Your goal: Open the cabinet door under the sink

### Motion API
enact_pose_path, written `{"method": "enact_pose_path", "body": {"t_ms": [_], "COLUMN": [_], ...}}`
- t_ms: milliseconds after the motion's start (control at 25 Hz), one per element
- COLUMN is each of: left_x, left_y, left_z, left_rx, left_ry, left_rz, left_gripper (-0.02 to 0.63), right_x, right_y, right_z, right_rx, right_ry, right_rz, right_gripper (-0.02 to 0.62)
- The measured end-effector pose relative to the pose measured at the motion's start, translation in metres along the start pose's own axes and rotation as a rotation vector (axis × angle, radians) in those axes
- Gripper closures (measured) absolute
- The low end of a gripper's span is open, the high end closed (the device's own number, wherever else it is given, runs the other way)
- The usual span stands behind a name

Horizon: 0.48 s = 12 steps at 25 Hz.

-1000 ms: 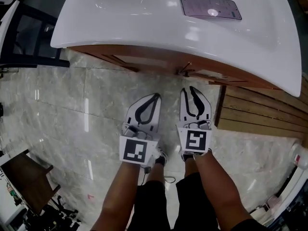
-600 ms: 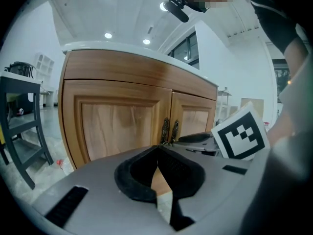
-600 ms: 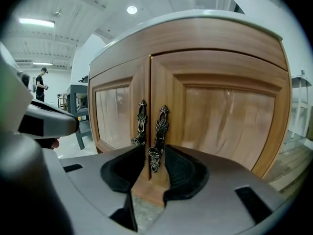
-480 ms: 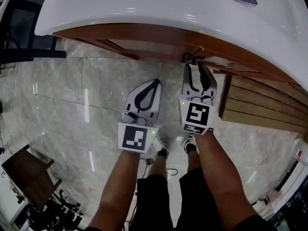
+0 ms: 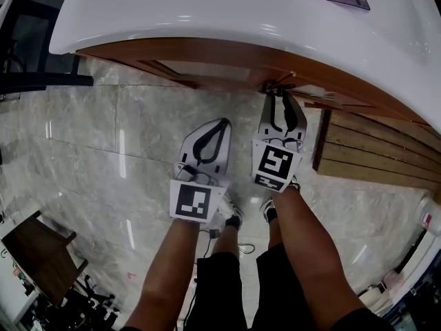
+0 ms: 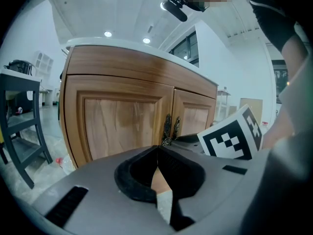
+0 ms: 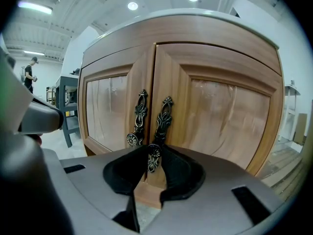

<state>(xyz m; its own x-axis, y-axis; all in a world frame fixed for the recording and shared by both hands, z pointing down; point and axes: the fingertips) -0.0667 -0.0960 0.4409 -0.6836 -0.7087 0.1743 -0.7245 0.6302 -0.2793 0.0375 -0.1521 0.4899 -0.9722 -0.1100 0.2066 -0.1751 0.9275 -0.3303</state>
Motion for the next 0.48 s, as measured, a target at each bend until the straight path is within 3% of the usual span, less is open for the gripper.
{"method": "enact_pose_path", "body": {"t_ms": [480], "left_x": [-0.005], "left_y": [0.012], "left_z": [0.003], "left_rx": [0.001], "left_ry": [-0.043], "left_rz": [-0.060], "left_gripper": [0.584], "right_x": [0.000], "right_y": [-0.001], "right_z": [-0.001], "right_rx": [0.006], "right_ry": [-0.083], "right_rz": [0.003], "right_gripper": [0.500]}}
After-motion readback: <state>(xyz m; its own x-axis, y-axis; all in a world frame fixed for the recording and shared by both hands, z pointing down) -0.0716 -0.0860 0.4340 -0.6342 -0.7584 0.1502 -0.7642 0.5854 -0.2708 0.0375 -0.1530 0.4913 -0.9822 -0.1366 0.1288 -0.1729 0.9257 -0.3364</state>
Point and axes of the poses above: the fingertips, and each gripper's own axes: y backward along the fingers, x to its left, z out of its top, and after that the axes turned 14 degrees about -z, right-handed
